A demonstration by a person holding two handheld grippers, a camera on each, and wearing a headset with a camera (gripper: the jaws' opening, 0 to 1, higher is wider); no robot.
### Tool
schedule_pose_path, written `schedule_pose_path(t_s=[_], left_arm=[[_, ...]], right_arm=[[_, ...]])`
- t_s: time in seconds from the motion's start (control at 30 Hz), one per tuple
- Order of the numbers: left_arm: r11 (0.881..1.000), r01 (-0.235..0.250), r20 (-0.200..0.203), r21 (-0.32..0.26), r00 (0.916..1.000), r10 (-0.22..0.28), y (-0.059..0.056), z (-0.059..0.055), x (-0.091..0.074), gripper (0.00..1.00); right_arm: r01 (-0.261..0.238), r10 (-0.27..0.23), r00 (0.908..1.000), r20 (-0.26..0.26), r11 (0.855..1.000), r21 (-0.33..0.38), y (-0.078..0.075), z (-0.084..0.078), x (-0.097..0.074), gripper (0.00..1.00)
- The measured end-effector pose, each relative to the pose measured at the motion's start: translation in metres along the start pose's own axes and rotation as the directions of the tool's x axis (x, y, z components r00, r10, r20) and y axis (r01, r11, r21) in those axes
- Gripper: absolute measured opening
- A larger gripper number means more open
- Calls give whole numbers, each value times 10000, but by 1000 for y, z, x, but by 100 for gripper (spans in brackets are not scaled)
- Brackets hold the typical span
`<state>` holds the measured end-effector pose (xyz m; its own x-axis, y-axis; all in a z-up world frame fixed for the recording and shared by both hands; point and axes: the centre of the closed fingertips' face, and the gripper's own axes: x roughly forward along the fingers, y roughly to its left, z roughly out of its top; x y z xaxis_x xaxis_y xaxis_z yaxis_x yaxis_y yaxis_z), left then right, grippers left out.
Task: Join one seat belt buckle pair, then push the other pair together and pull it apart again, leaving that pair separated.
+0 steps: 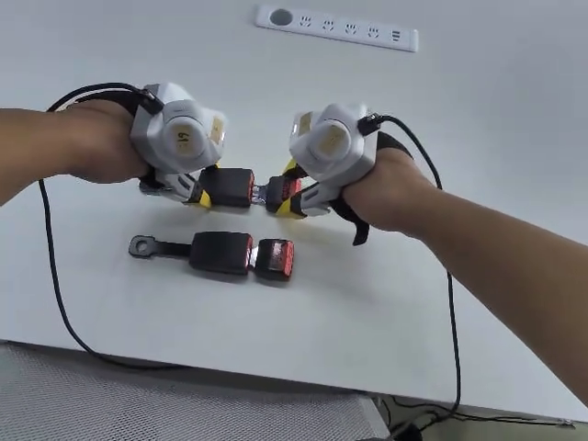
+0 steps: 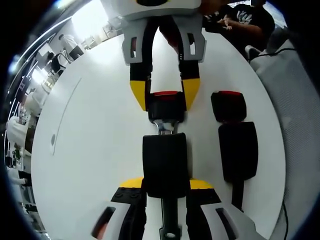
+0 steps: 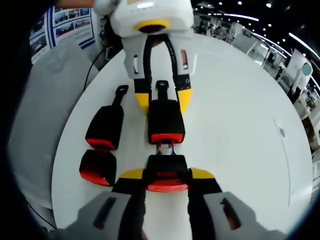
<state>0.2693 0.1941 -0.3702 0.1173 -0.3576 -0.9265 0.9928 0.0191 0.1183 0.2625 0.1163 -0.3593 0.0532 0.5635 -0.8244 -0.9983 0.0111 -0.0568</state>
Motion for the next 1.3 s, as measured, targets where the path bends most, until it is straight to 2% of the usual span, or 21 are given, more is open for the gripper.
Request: schedule_pose_path(t_s=[0.13,0.2,0.27,0.4,0.77,0.93,1.0,1.07,1.17,1.3], left_arm=[[9999,100,-182,76,9998,-99,0,0,1,30],[9998,152,-165,154,9998,-149,0,0,1,30],[9997,163,-163,169,9997,-160,0,0,1,30],[9999,121,-110,116,9999,-119,0,-1,1,30],[9997,137,-189,184,9997,-133,0,-1,1,30],[9999,99,-84,54,9999,-98,0,-2,1,30],[10000,68,-54,29,10000,-68,0,-1,1,30],[10000,59,-20,49,10000,-59,0,-1,1,30],[10000,35,-5,-48,10000,-35,0,-1,1,31],[10000,58,-49,-18,10000,-58,0,-1,1,31]], right_arm=[[-42,42,10000,36,10000,8,1,2,1,30],[-111,108,9996,258,9999,97,3,11,5,30],[-4,4,10000,7,10000,-79,3,15,7,30],[26,-26,9999,105,10000,35,0,13,8,30],[184,-184,9998,-82,9998,-75,0,13,6,31],[148,-149,9995,-261,9999,-31,-1,0,-1,31],[109,-109,9999,-66,9999,14,1,-1,-3,31],[126,-128,9999,-100,9996,-251,2,-2,-2,32],[131,-133,9998,-149,9998,-148,2,-8,-6,32],[182,-182,9994,-305,9998,-9,6,-25,-15,33]])
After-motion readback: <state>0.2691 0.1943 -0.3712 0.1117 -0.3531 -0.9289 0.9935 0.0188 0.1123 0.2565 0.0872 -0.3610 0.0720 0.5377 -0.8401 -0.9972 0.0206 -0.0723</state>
